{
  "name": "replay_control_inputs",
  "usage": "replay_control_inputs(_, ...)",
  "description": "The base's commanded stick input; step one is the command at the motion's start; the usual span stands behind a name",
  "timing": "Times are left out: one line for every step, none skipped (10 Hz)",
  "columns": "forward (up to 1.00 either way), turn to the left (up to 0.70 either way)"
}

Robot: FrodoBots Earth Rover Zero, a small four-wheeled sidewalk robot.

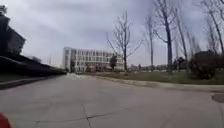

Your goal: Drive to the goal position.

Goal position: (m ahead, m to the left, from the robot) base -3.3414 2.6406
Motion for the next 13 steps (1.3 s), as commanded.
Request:
replay_control_inputs(0.7,0.35)
replay_control_inputs(0.7,0.35)
replay_control_inputs(0.7,0.35)
replay_control_inputs(0.7,0.31)
replay_control_inputs(0.7,0.11)
replay_control_inputs(0.7,0.0)
replay_control_inputs(0.7,0.0)
replay_control_inputs(0.7,0.0)
replay_control_inputs(0.7,0.0)
replay_control_inputs(0.7,0.0)
replay_control_inputs(0.7,0.0)
replay_control_inputs(0.7,0.0)
replay_control_inputs(0.7,0.0)
